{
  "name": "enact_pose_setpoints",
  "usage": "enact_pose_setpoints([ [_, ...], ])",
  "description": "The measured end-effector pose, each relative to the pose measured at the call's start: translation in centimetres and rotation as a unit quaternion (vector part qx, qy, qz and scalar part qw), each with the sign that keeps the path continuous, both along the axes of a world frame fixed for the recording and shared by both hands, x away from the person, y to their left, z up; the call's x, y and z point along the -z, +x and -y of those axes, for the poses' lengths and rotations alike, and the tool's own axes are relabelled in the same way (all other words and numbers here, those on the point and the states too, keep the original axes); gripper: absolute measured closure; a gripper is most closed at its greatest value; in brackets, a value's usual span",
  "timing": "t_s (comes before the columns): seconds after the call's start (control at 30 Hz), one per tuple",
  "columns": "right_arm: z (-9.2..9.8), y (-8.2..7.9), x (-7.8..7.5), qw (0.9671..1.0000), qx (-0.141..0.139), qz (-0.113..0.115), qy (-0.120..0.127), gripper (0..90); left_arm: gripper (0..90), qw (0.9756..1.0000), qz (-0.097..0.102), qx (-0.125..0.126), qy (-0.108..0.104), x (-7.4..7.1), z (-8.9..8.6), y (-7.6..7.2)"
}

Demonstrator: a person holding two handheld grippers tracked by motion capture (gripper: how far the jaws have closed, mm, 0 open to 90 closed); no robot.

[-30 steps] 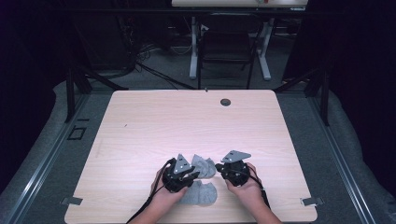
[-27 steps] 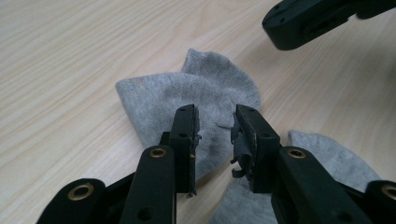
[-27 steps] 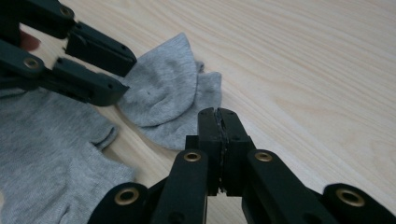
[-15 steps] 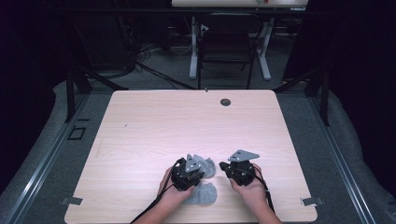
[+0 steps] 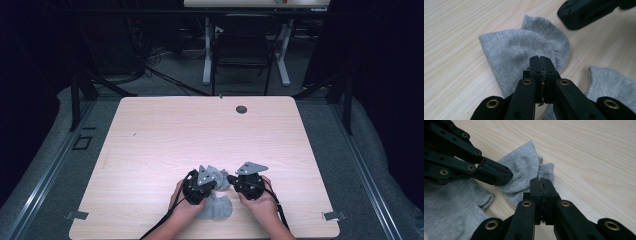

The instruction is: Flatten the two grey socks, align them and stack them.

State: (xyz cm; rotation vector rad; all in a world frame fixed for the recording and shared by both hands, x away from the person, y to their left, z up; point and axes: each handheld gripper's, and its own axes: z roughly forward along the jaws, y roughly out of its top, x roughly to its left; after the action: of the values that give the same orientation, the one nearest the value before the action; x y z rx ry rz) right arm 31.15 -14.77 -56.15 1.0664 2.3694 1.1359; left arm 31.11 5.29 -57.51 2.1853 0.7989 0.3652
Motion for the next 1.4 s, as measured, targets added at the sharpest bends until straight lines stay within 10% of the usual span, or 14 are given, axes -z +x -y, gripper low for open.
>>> enact_pose_setpoints([
  [1.4,-1.0,0.5,1.8,0.9991,-0.016,-0.009,-0.039,89.6,81.9,0.9936,0.003,-0.092,-0.065,-1.8,-8.0,-0.2],
])
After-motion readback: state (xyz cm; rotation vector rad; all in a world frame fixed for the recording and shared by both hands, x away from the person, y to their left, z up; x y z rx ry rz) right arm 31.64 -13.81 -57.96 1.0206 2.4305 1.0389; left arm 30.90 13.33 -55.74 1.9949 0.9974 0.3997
